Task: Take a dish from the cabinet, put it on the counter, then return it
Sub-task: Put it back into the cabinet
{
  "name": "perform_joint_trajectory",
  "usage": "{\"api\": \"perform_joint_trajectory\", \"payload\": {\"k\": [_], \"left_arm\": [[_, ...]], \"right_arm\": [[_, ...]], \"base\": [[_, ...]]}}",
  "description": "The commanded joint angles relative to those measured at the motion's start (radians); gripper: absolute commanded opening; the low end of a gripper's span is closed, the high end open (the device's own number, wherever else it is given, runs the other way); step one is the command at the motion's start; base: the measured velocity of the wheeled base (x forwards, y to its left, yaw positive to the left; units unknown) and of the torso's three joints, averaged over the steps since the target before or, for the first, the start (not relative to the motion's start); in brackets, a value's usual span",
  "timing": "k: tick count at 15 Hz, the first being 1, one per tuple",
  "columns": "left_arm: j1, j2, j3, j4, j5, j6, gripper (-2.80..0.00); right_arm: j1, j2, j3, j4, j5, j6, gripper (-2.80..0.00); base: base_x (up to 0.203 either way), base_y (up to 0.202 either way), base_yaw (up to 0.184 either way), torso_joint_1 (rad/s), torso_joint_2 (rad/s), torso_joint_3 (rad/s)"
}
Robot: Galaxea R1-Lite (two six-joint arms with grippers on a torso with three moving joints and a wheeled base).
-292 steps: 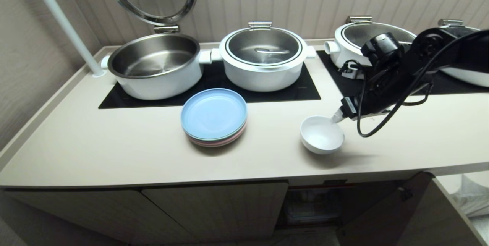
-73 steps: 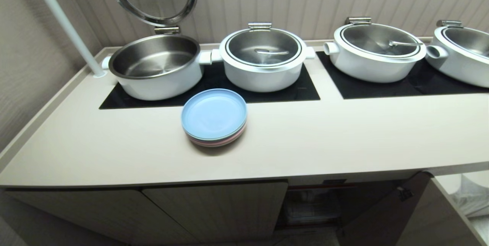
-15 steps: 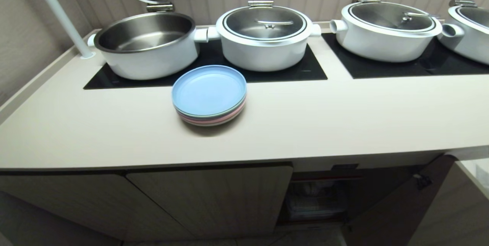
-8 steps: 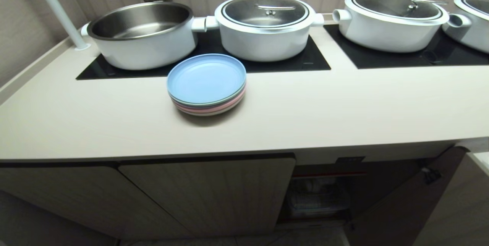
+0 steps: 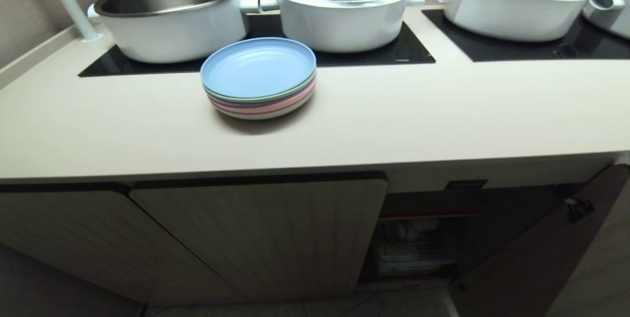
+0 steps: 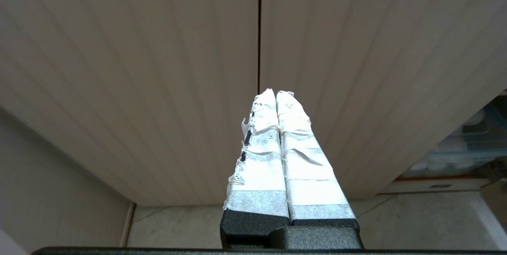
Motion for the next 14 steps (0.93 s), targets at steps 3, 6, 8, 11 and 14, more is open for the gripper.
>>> {"api": "perform_joint_trajectory", "payload": {"k": [3,6,8,11,14], "left_arm": [[0.0,0.0,0.0,-0.001,0.0,0.0,-2.8],[0.0,0.0,0.0,-0.001,0.0,0.0,-2.8],[0.001,0.0,0.0,-0.001,0.0,0.0,-2.8],[-0.001,0.0,0.0,-0.001,0.0,0.0,-2.8],[0.0,0.0,0.0,-0.001,0.0,0.0,-2.8]], "right_arm": [[-0.002,0.0,0.001,0.006,0.002,0.001,-2.8],[-0.002,0.0,0.001,0.004,0.002,0.001,-2.8],[-0.002,0.0,0.001,0.004,0.002,0.001,-2.8],[-0.002,0.002,0.001,0.003,0.002,0.001,-2.8],[-0.002,0.002,0.003,0.003,0.002,0.001,-2.8]], "base": [[0.0,0.0,0.0,-0.237,0.54,0.288],[0.0,0.0,0.0,-0.224,0.51,0.29],[0.0,0.0,0.0,-0.209,0.49,0.286],[0.0,0.0,0.0,-0.203,0.48,0.286],[0.0,0.0,0.0,-0.188,0.47,0.286]]}}
